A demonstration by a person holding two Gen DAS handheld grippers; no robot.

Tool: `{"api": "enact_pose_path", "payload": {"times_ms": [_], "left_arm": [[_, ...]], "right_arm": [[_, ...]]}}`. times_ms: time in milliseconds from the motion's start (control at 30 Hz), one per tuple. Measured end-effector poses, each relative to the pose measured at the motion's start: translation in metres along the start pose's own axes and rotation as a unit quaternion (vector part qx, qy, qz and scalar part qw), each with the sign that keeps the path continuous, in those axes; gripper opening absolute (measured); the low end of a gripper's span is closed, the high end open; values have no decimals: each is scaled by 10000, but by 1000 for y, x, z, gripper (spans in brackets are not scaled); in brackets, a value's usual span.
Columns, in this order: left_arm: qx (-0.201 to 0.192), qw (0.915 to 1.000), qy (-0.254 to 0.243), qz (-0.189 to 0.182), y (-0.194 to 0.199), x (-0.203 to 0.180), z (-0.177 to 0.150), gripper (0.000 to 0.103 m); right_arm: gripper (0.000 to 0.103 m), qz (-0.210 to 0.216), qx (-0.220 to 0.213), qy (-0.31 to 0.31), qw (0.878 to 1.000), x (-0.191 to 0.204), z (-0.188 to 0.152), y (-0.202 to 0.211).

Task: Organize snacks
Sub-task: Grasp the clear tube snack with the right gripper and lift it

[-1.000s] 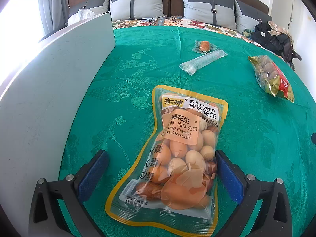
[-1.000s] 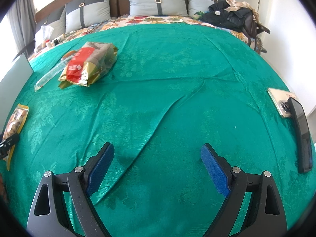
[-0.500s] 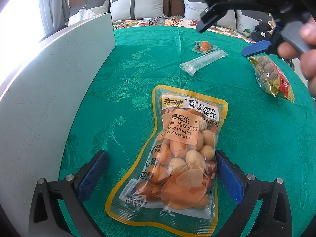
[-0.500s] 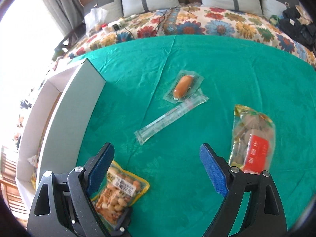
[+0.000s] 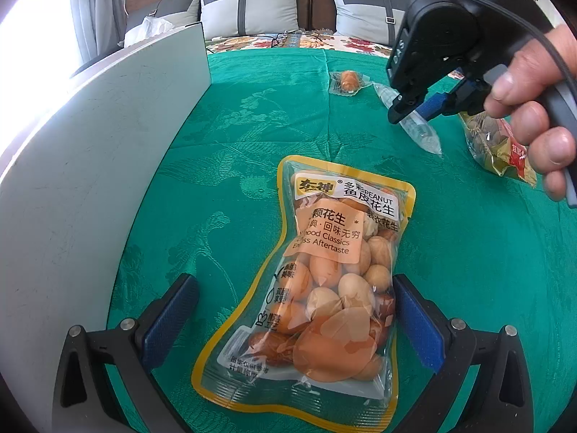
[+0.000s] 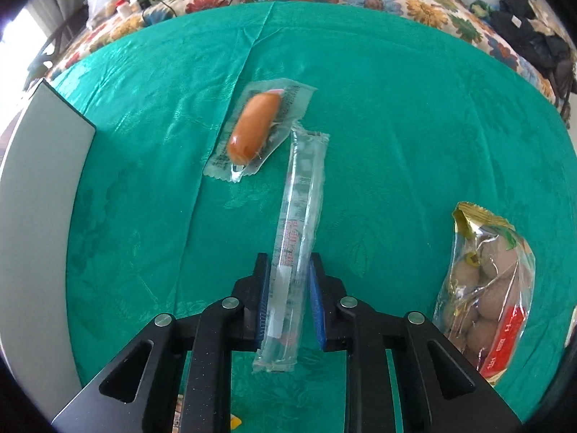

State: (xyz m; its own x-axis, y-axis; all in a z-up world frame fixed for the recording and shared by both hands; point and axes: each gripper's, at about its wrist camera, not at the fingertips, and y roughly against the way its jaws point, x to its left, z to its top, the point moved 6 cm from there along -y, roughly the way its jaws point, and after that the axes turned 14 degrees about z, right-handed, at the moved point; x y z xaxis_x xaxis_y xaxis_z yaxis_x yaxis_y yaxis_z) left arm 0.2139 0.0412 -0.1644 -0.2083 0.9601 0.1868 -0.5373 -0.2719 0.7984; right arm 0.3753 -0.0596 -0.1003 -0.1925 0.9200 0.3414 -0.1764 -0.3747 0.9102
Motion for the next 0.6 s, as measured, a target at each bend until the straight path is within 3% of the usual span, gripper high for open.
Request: {"api": "enact_pose_path", "payload": {"times_ms": [233, 400, 467, 600], "left_arm": [[-1, 10000, 0, 1, 0, 0, 0, 103], [-2, 10000, 1, 1, 0, 0, 0, 103], [-3, 10000, 1, 0, 0, 0, 0, 103], [-2, 10000, 0, 2, 0, 0, 0, 103]], "right_arm": [[19, 833, -355, 276, 9955, -12, -46, 65], [19, 1123, -705, 539, 9897, -21, -114, 112], [19, 961, -839, 614, 9899, -33, -150, 119], [19, -174, -1097, 791, 9907, -69, -203, 110]]}}
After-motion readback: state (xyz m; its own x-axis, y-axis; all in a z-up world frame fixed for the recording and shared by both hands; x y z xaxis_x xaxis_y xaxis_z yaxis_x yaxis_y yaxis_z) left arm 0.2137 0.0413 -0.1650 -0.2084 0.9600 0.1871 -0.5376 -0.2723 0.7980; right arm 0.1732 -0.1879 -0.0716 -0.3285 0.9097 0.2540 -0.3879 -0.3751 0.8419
